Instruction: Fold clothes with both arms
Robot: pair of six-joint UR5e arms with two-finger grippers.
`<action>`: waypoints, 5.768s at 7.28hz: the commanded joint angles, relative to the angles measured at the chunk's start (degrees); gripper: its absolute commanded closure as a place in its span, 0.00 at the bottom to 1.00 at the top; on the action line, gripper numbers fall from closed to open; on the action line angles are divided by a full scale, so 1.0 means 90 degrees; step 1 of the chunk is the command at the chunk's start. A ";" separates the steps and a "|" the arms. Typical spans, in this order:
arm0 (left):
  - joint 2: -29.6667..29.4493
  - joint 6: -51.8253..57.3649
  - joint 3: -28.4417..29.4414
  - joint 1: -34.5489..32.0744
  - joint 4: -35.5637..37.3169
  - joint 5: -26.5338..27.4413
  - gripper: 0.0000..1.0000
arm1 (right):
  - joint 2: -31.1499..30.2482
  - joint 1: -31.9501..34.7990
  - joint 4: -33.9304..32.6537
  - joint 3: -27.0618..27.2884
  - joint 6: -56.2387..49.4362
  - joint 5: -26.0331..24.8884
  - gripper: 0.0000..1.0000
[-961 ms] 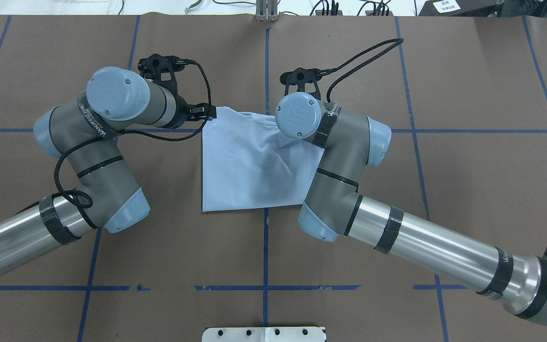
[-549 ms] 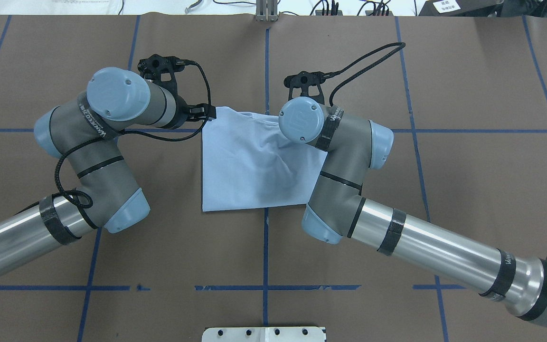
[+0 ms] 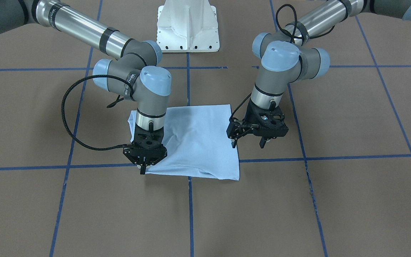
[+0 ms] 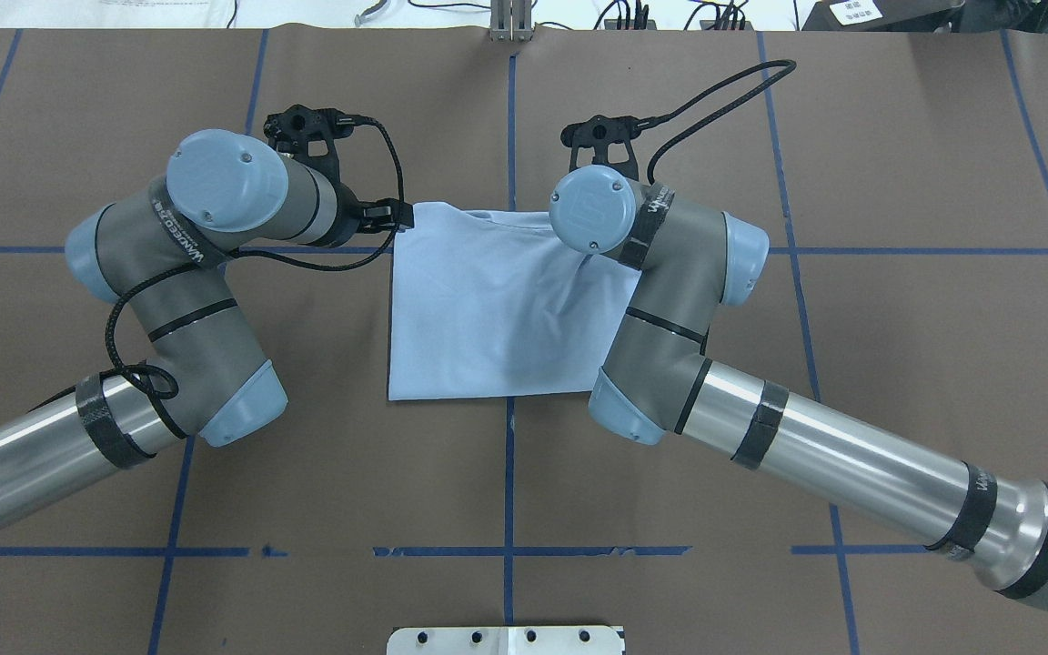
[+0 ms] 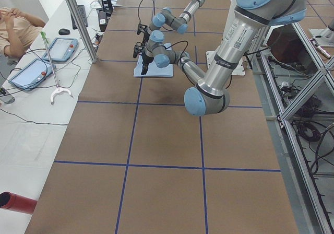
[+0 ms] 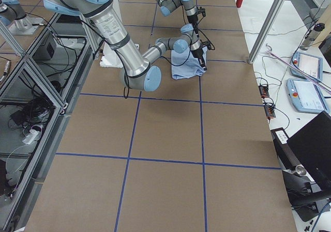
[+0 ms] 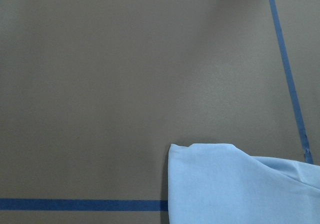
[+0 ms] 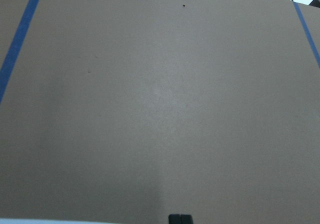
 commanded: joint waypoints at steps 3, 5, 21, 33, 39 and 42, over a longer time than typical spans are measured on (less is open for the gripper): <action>0.0097 -0.0001 -0.0023 0.0010 -0.0117 0.0010 0.00 | 0.0052 0.0145 0.0122 -0.0297 -0.0029 -0.0090 1.00; 0.0098 -0.0107 -0.0024 0.0029 -0.0127 0.0000 0.00 | 0.0052 0.0145 0.0414 -0.0501 -0.0029 -0.0101 1.00; 0.3296 0.6784 -0.3130 -0.4448 0.2664 -0.3042 0.00 | -0.4510 0.5515 -0.0786 0.2055 -0.6689 0.6060 0.00; 0.4638 0.7773 -0.1713 -0.5019 0.2363 -0.4189 0.00 | -0.6793 0.5849 -0.0687 0.3609 -0.6757 0.6032 0.00; 0.5029 0.8466 -0.1625 -0.5505 0.2664 -0.4238 0.00 | -0.6793 0.5849 -0.0668 0.3599 -0.6767 0.5983 0.00; 0.4952 0.8486 -0.1703 -0.5859 0.3086 -0.4161 0.00 | -0.6784 0.5839 -0.0668 0.3599 -0.6777 0.5983 0.00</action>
